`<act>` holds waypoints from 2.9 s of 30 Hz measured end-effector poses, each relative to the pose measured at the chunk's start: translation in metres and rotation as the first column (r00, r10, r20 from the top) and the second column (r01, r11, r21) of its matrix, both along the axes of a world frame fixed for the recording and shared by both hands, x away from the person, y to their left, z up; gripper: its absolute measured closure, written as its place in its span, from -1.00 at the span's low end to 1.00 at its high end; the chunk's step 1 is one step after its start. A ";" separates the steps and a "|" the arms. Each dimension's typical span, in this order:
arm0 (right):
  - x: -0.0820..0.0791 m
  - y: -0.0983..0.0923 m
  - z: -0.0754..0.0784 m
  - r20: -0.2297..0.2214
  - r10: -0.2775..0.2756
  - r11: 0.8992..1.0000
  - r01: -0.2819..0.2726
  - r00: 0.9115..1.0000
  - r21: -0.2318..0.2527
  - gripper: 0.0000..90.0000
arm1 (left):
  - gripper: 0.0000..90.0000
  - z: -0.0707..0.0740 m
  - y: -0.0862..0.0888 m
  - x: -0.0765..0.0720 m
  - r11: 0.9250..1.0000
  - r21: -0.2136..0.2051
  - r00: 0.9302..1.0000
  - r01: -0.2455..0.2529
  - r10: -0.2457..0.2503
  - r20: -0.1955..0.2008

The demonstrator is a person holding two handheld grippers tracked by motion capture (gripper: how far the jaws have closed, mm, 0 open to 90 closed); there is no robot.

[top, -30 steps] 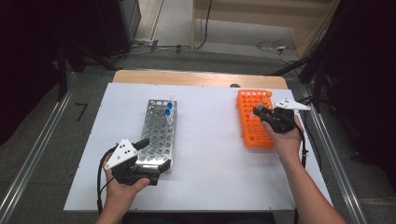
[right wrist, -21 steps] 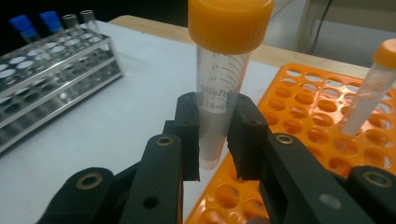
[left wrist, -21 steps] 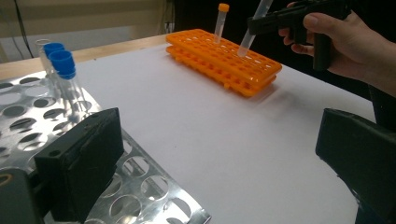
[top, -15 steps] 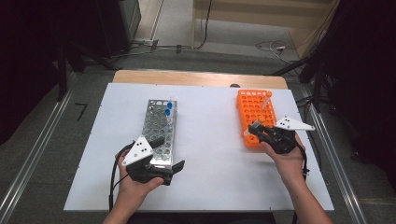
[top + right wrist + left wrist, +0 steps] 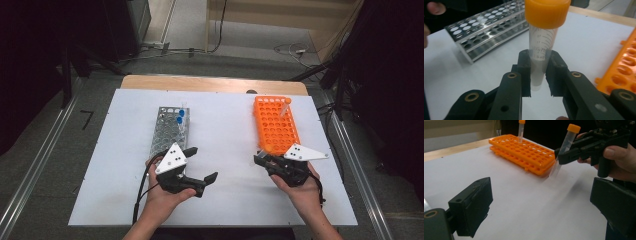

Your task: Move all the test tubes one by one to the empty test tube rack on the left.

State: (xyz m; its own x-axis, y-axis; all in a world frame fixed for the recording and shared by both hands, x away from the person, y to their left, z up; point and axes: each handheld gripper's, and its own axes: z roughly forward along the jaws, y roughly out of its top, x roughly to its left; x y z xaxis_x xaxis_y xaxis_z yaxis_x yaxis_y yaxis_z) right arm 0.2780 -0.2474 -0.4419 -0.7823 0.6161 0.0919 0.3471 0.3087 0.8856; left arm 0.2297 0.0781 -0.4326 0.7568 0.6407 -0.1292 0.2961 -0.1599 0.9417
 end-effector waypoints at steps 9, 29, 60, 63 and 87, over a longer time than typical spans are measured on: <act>-0.013 0.024 -0.007 -0.006 0.098 0.994 -0.098 0.995 -0.038 0.61 | -0.63 0.003 -0.028 0.011 0.998 -0.003 0.998 0.063 -0.063 -0.003; -0.027 0.051 -0.008 -0.008 0.193 0.977 -0.193 0.981 -0.084 0.61 | 0.52 0.001 -0.064 0.015 0.975 0.044 0.976 0.219 -0.219 -0.007; -0.002 0.003 -0.012 -0.047 0.092 0.995 -0.091 0.995 0.027 -1.00 | 0.57 0.028 0.019 0.032 0.998 -0.061 0.998 -0.016 0.019 0.052; 0.001 -0.003 -0.013 -0.061 0.082 0.996 -0.080 0.995 0.045 -1.00 | 0.57 0.033 0.033 0.036 0.997 -0.065 0.997 -0.053 0.057 0.060; 0.004 -0.010 -0.016 -0.062 0.073 0.996 -0.070 0.995 0.050 -1.00 | 0.57 0.015 0.075 0.079 0.938 -0.089 0.938 -0.336 0.342 0.054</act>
State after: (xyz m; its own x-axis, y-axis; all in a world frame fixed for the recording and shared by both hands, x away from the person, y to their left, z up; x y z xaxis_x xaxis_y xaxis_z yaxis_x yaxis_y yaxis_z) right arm 0.2818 -0.2578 -0.4582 -0.8159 0.5525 0.1707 0.3819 0.2931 0.8765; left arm 0.3091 0.1531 -0.4178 0.5050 0.8509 -0.1447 0.2558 0.0126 0.9667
